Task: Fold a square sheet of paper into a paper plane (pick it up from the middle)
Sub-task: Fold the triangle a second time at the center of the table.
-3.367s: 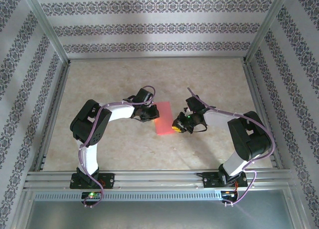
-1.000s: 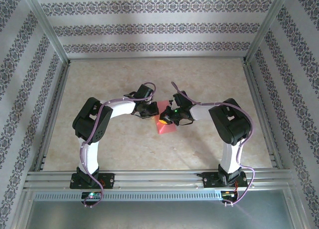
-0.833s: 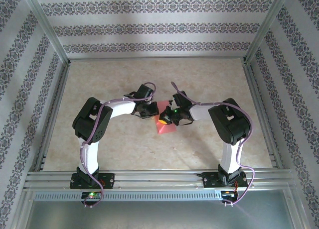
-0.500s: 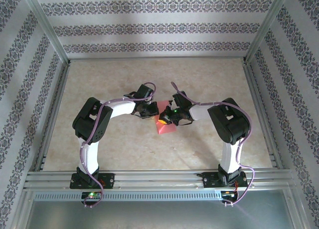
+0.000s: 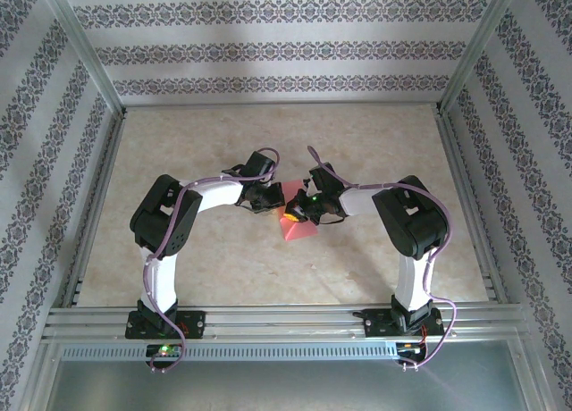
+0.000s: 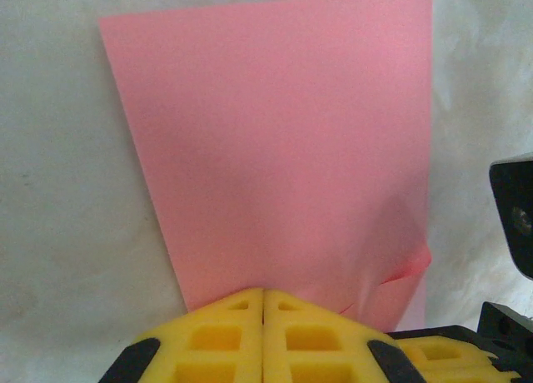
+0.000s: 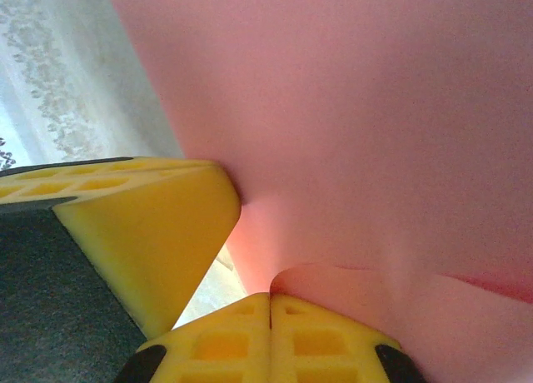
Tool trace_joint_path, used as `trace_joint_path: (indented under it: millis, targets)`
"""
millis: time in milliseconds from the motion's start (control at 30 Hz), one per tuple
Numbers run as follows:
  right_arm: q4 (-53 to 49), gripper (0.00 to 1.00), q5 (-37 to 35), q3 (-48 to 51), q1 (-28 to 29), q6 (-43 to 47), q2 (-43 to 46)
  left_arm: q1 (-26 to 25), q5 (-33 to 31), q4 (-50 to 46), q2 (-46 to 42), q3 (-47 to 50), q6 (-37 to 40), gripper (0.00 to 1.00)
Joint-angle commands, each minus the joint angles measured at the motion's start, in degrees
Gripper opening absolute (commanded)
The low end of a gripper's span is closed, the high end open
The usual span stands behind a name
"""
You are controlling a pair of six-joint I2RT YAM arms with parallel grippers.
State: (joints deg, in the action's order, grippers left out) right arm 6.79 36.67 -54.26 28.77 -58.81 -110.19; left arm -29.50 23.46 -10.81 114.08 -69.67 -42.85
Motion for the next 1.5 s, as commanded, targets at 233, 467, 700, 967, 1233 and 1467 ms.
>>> trace_joint_path:
  millis: [233,467,700,967,1233,1467]
  targets:
    - [0.69,0.0,-2.45,1.31,-0.01,-0.34,0.4,0.58,-1.48,-2.55,0.94,0.56,0.22,0.06]
    - [0.77,0.0,-2.48,1.53,-0.12,-0.36,0.5,0.58,-1.61,-2.64,0.97,0.58,0.22,0.06]
    - [0.77,0.0,-2.48,1.96,-0.32,-0.17,1.16,0.55,-1.96,-2.9,1.14,0.58,0.23,0.06]
    - [0.68,0.0,-2.48,2.67,-0.47,-0.06,1.83,0.51,-2.48,-3.25,1.23,0.42,0.16,0.06]
    - [1.59,0.0,-2.13,1.81,-0.36,-0.58,0.25,0.58,-2.07,-3.08,1.32,0.37,0.14,0.06]
    - [2.6,0.0,-1.24,1.35,-0.22,-1.25,-0.88,0.58,-1.98,-2.99,1.41,0.43,0.05,0.06]
